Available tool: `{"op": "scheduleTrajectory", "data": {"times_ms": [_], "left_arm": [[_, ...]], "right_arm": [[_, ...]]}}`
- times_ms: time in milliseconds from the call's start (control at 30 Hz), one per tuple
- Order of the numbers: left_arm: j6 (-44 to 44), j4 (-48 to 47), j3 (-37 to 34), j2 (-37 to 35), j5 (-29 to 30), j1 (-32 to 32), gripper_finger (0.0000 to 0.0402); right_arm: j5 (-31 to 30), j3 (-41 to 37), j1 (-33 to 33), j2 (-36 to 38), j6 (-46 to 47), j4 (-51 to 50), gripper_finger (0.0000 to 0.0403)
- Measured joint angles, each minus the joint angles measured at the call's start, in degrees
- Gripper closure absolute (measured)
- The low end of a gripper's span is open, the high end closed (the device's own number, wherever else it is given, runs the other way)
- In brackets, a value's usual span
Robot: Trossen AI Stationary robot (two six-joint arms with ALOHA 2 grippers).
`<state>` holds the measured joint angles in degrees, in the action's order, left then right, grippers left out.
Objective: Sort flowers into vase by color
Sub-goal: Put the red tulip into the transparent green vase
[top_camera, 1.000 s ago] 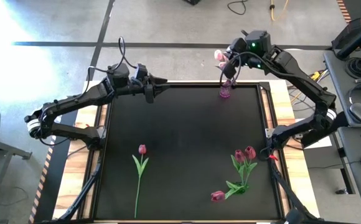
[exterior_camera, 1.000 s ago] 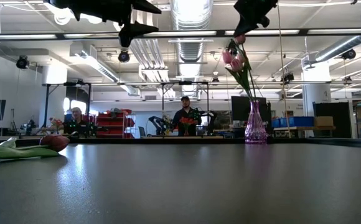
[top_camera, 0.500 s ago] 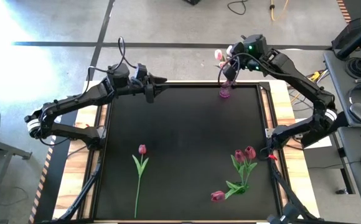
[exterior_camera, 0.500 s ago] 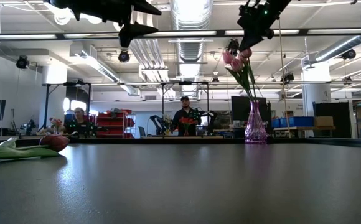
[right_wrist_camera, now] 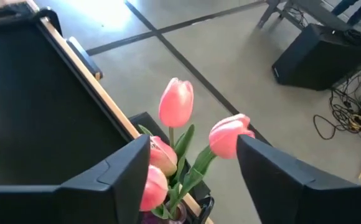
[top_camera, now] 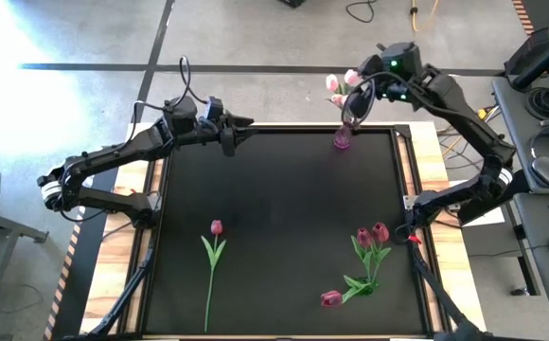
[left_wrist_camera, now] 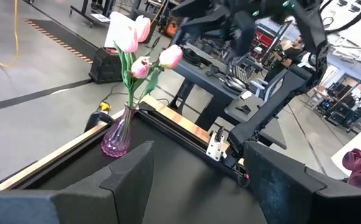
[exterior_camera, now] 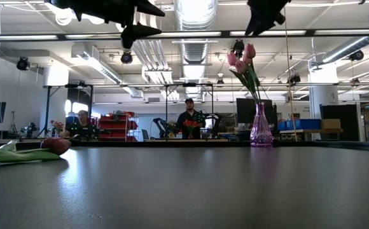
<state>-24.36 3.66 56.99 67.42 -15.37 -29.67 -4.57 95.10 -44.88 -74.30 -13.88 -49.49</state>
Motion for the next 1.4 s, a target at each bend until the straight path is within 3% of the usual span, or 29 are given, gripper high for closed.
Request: {"op": "scheduleTrajectory", "data": {"times_ms": [133,267,400,533,600,700,833,1100,1400], "left_arm": [[1.0,0.0,0.0,0.0,2.5,0.0,0.017],[0.2,-1.1,0.0,0.4,3.3,0.1,0.0175],[0.3,-8.4,0.0,0.7,10.9,3.6,0.0215],[0.3,-17.2,0.0,0.7,21.7,9.6,0.0285],[-1.5,-20.3,0.0,0.9,24.2,12.4,0.0322],[-6.2,-24.4,0.0,0.9,25.0,15.8,0.0375],[-17.3,-32.3,0.0,0.9,27.1,20.5,0.0394],[-50.1,-51.6,0.0,0.9,29.9,34.9,0.0396],[-78.0,-56.9,0.0,4.5,28.9,53.1,0.0309]], "right_arm": [[0.0,6.4,0.0,0.1,-1.1,-6.7,0.0149],[-0.1,11.0,0.0,0.4,-1.2,-14.2,0.0155],[-0.1,8.8,0.0,4.3,-1.2,-15.4,0.0219],[-0.1,1.8,0.0,10.4,-1.1,-13.3,0.0318],[0.0,-1.8,0.0,13.7,-0.7,-12.3,0.0369],[0.2,-7.0,0.0,18.6,1.1,-10.6,0.0385],[2.0,-13.1,0.0,23.5,4.2,-8.7,0.0392],[2.0,-20.2,0.0,28.5,4.8,-8.5,0.0393],[2.0,-20.6,0.0,28.5,0.8,-8.4,0.0394]]}}
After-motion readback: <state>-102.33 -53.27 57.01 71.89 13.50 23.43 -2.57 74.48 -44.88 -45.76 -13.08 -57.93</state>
